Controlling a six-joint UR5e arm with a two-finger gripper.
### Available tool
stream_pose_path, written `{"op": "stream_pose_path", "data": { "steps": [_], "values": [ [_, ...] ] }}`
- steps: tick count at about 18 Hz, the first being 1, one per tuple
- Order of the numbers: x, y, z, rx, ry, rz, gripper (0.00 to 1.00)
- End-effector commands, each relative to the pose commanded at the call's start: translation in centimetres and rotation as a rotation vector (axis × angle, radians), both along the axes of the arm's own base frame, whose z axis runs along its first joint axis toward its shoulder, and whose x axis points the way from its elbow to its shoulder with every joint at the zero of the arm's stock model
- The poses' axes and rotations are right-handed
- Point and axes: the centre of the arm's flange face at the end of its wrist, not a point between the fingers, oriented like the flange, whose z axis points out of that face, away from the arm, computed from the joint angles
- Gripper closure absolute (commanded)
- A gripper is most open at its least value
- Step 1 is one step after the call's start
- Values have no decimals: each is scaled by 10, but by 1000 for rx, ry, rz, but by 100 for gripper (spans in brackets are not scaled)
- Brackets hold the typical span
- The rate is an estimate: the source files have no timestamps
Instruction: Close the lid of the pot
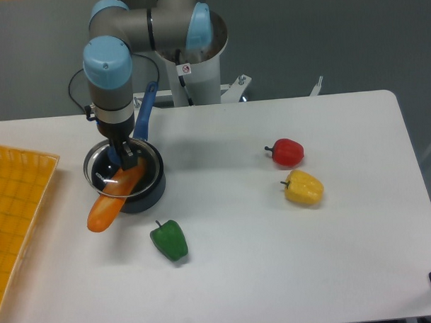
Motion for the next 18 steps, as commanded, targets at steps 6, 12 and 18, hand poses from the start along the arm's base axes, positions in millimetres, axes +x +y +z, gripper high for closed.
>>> {"op": "stream_pose_path", "data": {
  "steps": [6,12,18],
  "values": [
    [0,1,0,1,1,-2,51],
    [0,1,-3,-6,2,-1,35],
    [-1,1,-3,-10,9,-18,1]
  ]
}}
